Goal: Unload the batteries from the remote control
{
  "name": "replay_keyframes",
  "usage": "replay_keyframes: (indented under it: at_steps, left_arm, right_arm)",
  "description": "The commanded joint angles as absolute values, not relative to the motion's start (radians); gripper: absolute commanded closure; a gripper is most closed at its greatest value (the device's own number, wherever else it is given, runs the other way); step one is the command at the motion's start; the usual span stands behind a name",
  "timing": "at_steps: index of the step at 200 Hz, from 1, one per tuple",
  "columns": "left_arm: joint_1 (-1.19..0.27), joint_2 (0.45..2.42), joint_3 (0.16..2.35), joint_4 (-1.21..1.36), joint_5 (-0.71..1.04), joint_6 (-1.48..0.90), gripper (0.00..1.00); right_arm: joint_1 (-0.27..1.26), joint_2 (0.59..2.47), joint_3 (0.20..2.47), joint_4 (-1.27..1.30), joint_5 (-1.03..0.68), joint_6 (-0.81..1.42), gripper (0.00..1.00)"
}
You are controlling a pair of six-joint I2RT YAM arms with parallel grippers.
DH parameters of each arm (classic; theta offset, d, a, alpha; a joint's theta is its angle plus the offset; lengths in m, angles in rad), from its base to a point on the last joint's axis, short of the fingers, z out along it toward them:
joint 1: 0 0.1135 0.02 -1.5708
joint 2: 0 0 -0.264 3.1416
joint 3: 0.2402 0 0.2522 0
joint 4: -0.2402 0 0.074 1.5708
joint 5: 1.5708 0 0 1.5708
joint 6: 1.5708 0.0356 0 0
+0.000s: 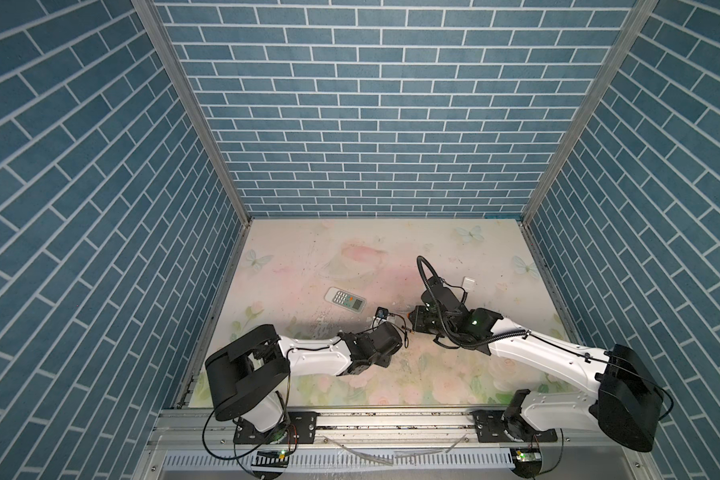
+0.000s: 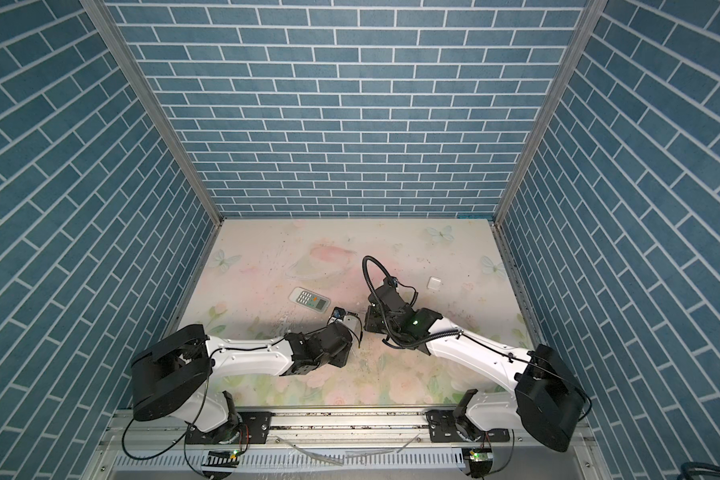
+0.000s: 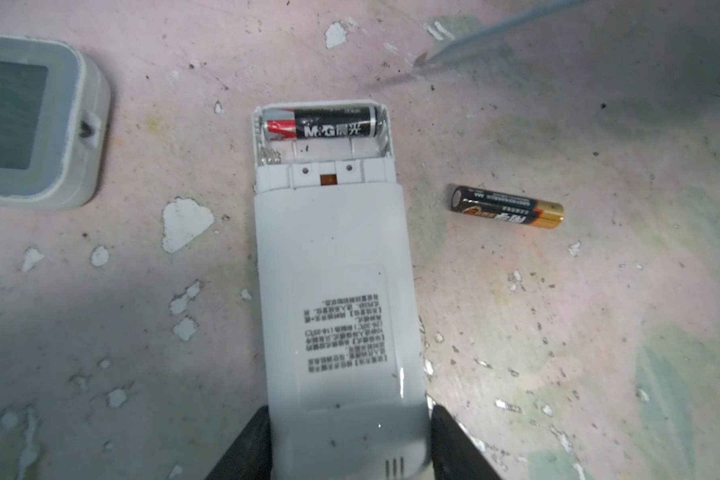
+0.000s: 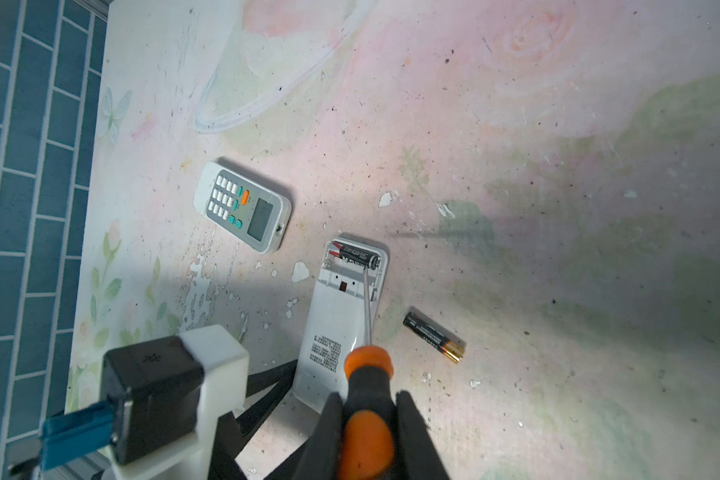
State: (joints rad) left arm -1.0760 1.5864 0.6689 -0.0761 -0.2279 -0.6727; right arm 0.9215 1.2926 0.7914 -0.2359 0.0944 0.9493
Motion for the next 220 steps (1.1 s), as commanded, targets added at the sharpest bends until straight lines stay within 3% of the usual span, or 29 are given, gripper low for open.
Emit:
replay_keyframes:
  at_steps: [1,220]
  left_arm:
    - [-1.077,1.685,0.582,-0.347,-0.092,-0.691,0.46]
    - [-1.076,1.702,0.589,-0.339,-0.067,-0.686,0.49]
  right_arm:
    - [0.937,1.317,0.756,-0.164,0.119,1.022,1.00]
    - [0.987,1.448,0.633,0.065,0.150,1.124,1.00]
